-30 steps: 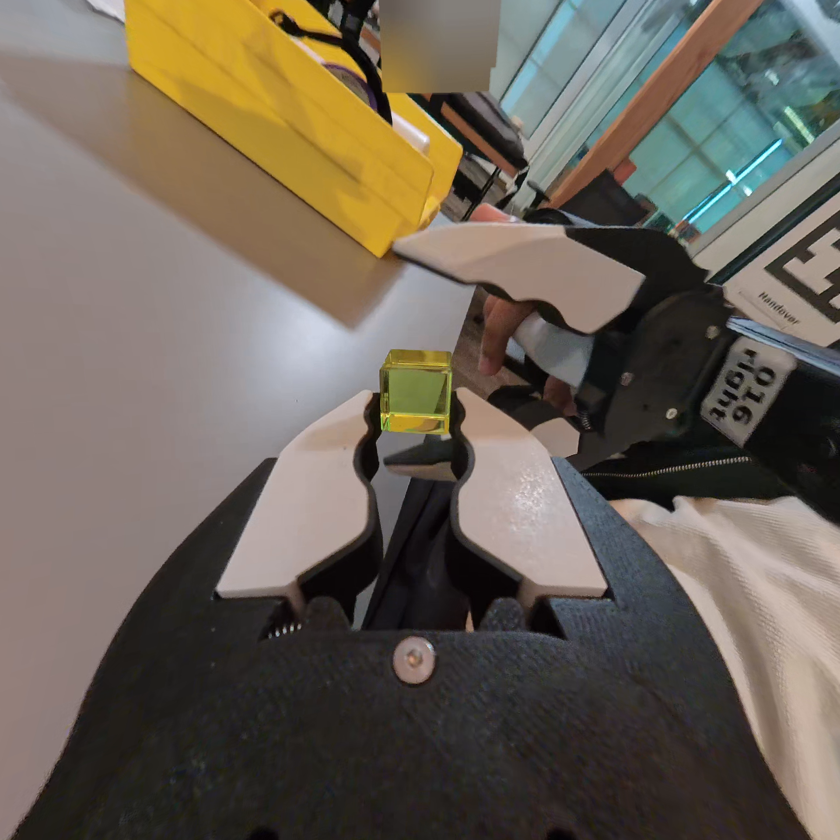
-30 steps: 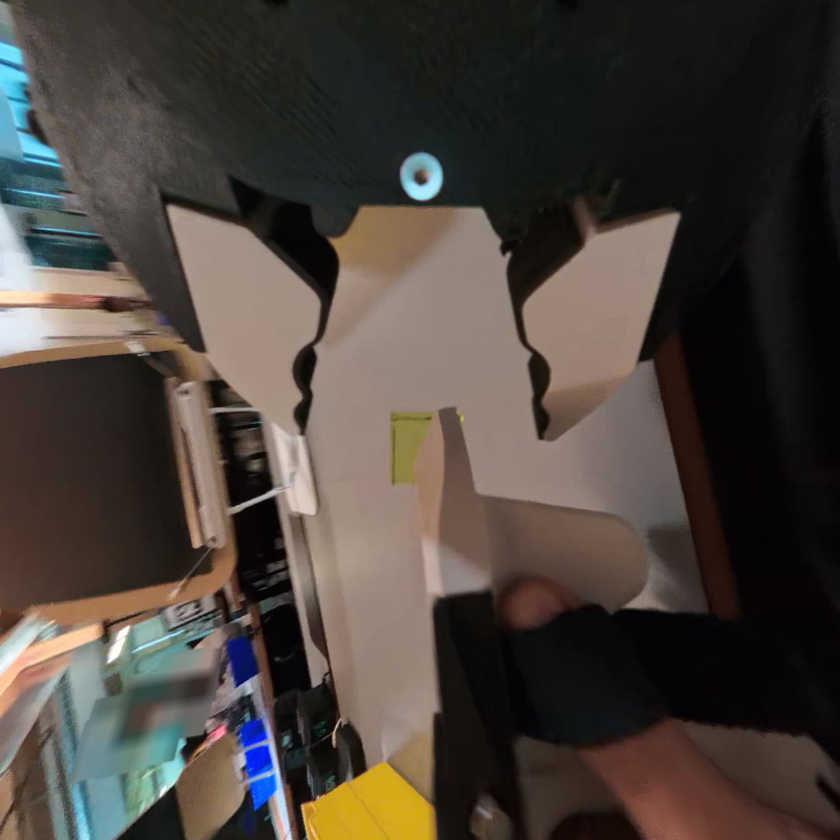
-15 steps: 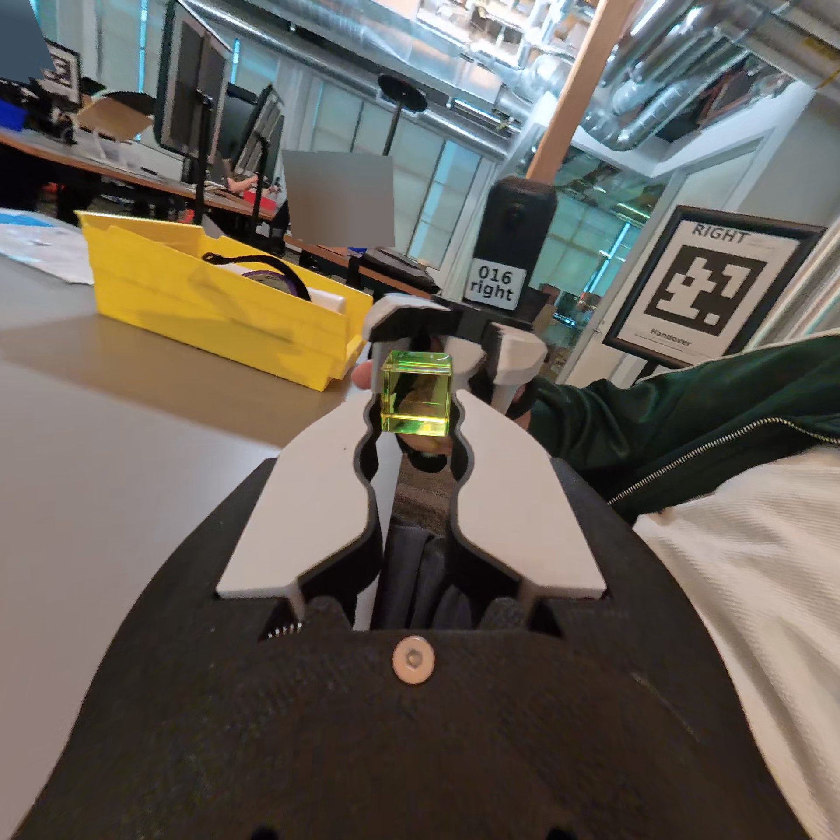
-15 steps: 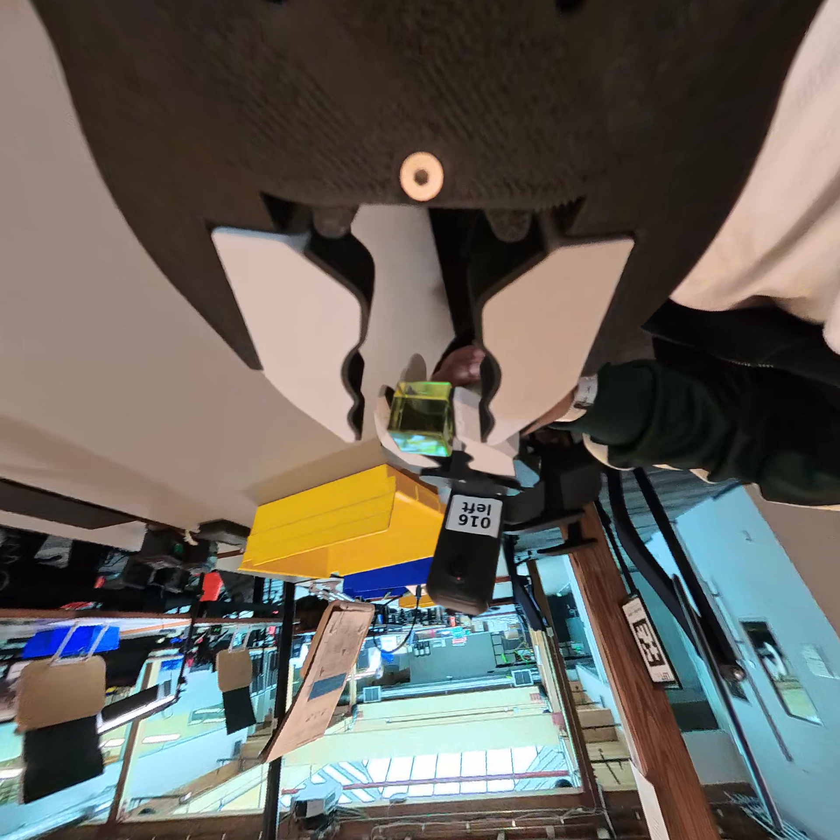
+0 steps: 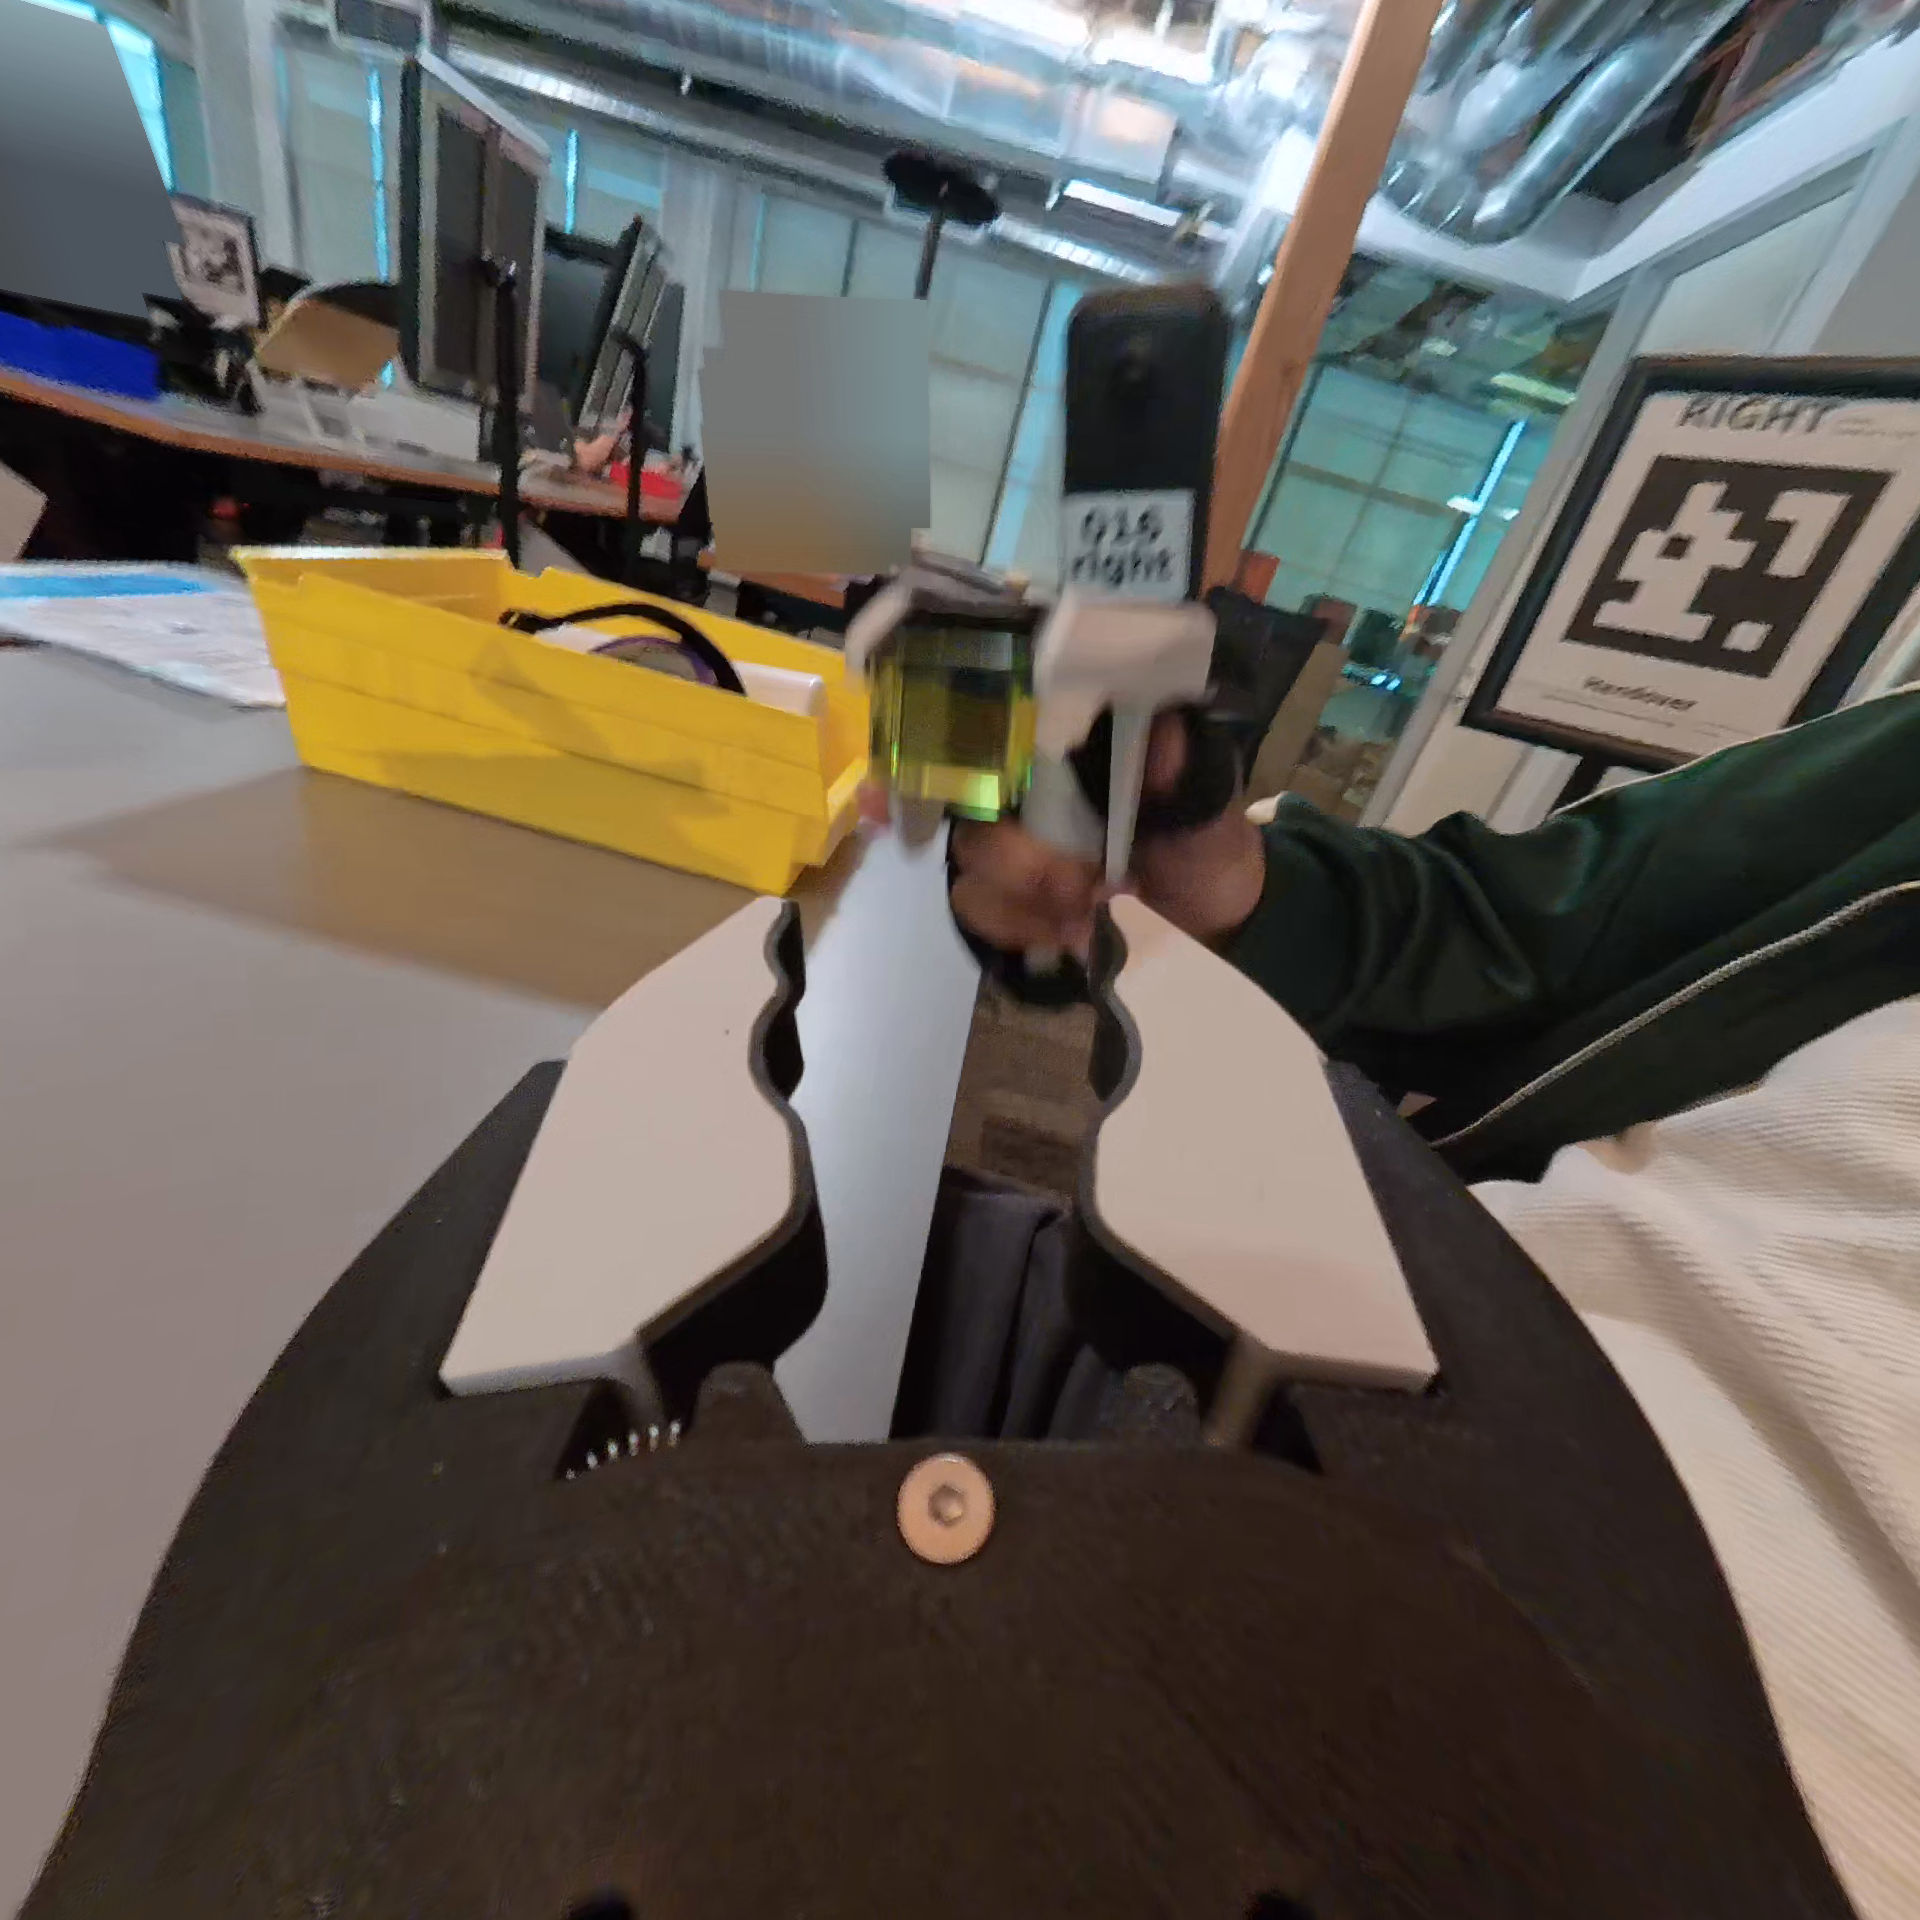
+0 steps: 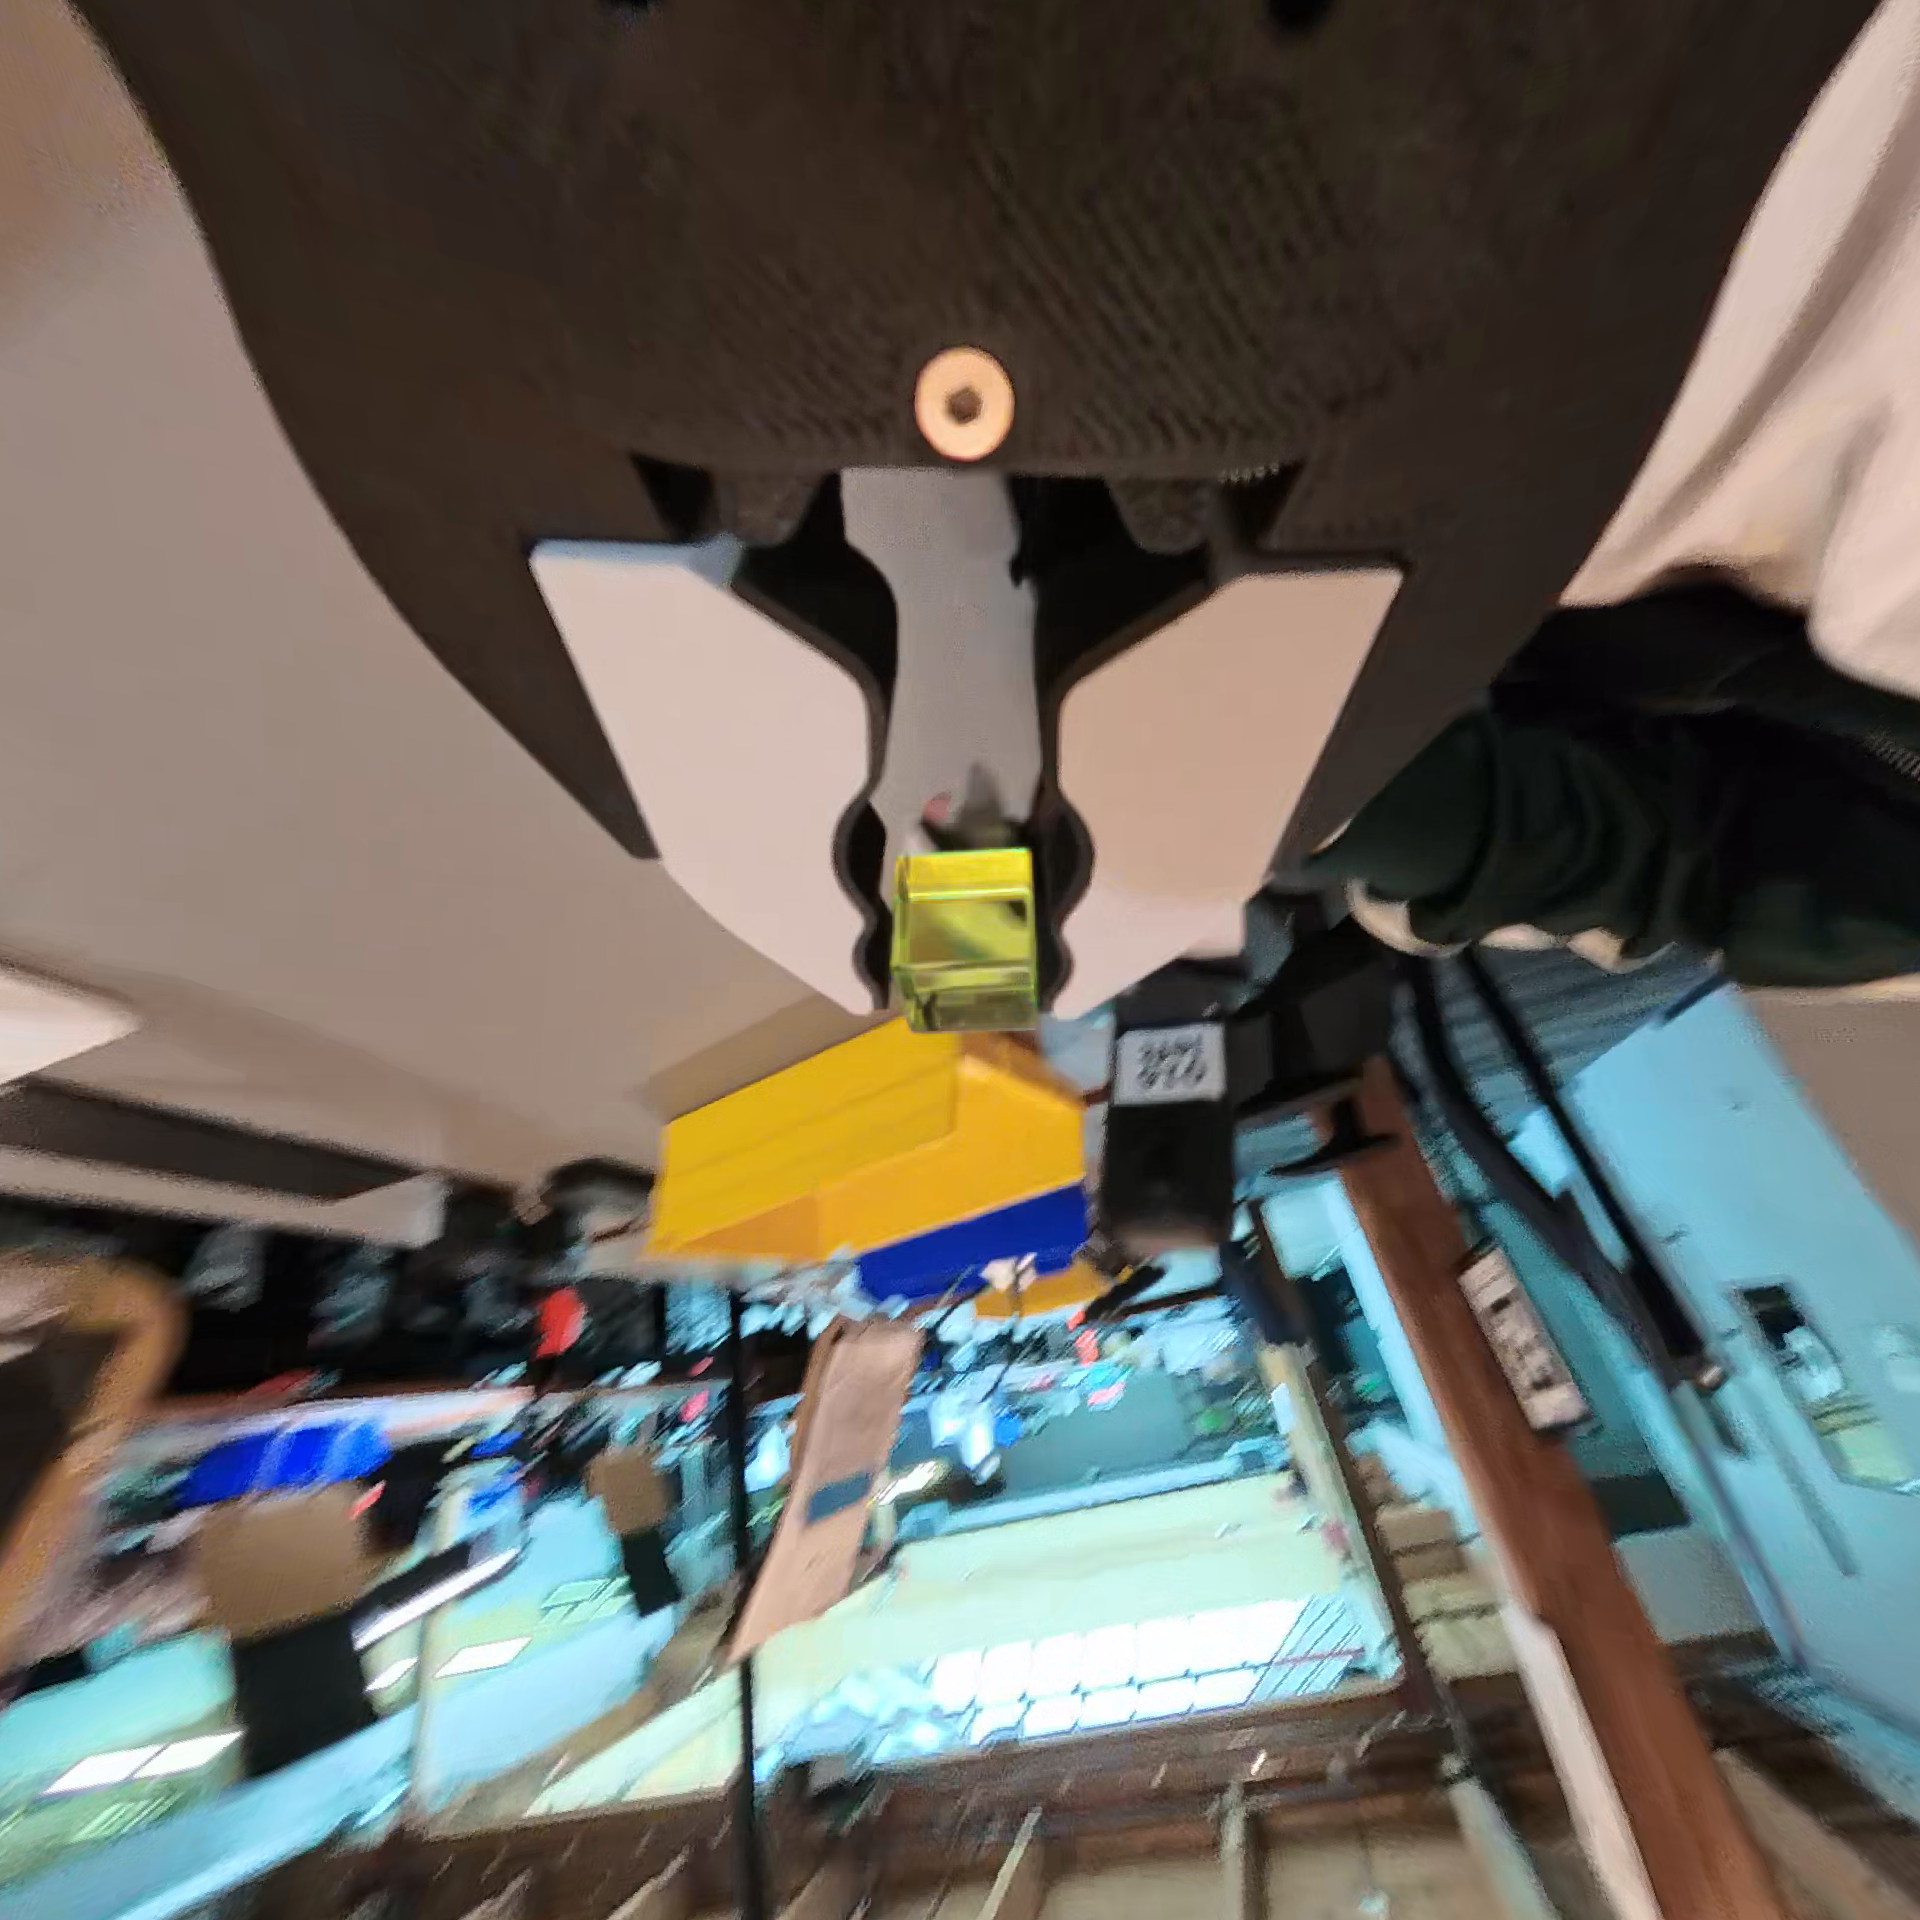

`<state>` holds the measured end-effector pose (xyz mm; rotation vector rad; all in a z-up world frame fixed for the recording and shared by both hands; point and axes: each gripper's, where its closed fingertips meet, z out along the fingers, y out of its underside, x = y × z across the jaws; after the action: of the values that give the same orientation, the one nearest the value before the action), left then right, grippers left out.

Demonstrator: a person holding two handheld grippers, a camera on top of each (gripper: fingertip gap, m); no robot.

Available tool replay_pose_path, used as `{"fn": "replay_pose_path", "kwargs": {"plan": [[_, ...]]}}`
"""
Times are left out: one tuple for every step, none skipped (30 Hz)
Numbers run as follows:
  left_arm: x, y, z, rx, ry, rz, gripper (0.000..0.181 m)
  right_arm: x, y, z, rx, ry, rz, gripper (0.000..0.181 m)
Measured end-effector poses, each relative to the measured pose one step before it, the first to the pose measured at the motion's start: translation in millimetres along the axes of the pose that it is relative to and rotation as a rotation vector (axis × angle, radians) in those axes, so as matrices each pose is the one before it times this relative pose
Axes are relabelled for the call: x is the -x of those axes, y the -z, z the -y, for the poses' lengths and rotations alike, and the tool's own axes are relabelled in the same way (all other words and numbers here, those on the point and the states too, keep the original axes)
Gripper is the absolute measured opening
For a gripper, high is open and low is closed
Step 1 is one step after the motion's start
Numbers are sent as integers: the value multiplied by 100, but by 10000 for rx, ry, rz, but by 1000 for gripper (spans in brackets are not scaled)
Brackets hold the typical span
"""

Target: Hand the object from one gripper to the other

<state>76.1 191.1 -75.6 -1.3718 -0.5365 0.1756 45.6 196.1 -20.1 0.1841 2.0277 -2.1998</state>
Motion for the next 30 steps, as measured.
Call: {"fn": "replay_pose_path", "kwargs": {"plan": [[196, 17, -351, 310, 39, 180, 49, -1256, 1370, 1712, -369, 193, -602, 27], [85, -49, -264, 243, -32, 99, 49, -1789, 1515, 1519, -183, 267, -800, 27], [6, -65, -185, 160, -102, 75, 49, -2357, 1623, 1124, 28, 408, -968, 27], [-16, -90, -165, 120, -153, 77, 49, -2977, 1695, 606, 196, 473, -1140, 27], [10, -95, -161, 91, -158, 91, 50, -3493, 1660, -71, 355, 396, -1228, 27], [0, -110, -172, 97, -98, 71, 50, -3657, 1476, -735, 494, 242, -1166, 28], [-15, -115, -172, 100, -48, 47, 51, -3534, 1258, -1138, 456, 70, -1064, 28], [-27, -112, -134, 70, -26, 20, 52, -3156, 941, -1455, 465, -57, -897, 28], [4, -77, -140, 65, -2, 30, 52, -2497, 607, -1726, 583, -129, -645, 28], [52, -65, -81, 40, -2, 48, 52, -1723, 355, -1681, 539, -204, -397, 27], [73, -71, -22, 16, -4, 36, 52, -896, 194, -1383, 362, -266, -155, 27], [70, -74, -13, 16, 16, 11, 52, -115, 27, -1005, 195, -295, 87, 27], [96, -116, 15, 6, 28, -7, 52, 279, -176, -907, 299, -270, 167, 27], [102, -161, 36, -5, 28, -21, 52, 442, -322, -750, 344, -111, 158, 27], [128, -208, 19, 3, 44, -33, 52, 366, -373, -626, 301, 67, 8, 27], [111, -237, 4, 14, 56, -61, 52, 431, -451, -525, 190, 218, -16, 27], [73, -248, -36, 23, 68, -81, 52, 453, -567, -552, 192, 245, 11, 27], [37, -222, -65, 18, 71, -92, 52, 351, -678, -675, 274, 207, 9, 28], [17, -199, -67, 16, 72, -93, 52, 113, -628, -773, 400, 189, -88, 28], [25, -178, -61, 17, 63, -82, 52, -293, -307, -545, 362, 133, -368, 33], [44, -162, -6, 9, 45, -59, 52, -664, 345, 216, -15, 174, -633, 37], [30, -126, 19, 7, 27, -56, 52, -544, 956, 793, -370, 228, -481, 42], [5, -67, 73, -8, 1, -46, 52, -491, 1456, 1462, -756, 30, -363, 47], [24, -34, 59, -12, -11, -21, 52, -272, 1756, 2110, -1045, -193, -169, 52], [76, -18, 34, -14, 0, 12, 52, 470, 1823, 2684, -1248, -291, 263, 57], [94, -37, 19, -19, 23, 13, 51, 1460, 1681, 2997, -1302, -294, 730, 46], [89, -56, -10, -7, 55, -19, 51, 2167, 1181, 2881, -1174, -282, 876, 38], [103, -89, -39, 10, 66, -5, 51, 2275, 467, 2019, -709, -132, 685, 34], [132, -91, -57, 14, 54, 20, 51, 2239, -145, 865, -217, 143, 532, 27], [82, -80, -67, 23, 47, 2, 51, 2160, -602, -106, 45, 247, 463, 22]]}}
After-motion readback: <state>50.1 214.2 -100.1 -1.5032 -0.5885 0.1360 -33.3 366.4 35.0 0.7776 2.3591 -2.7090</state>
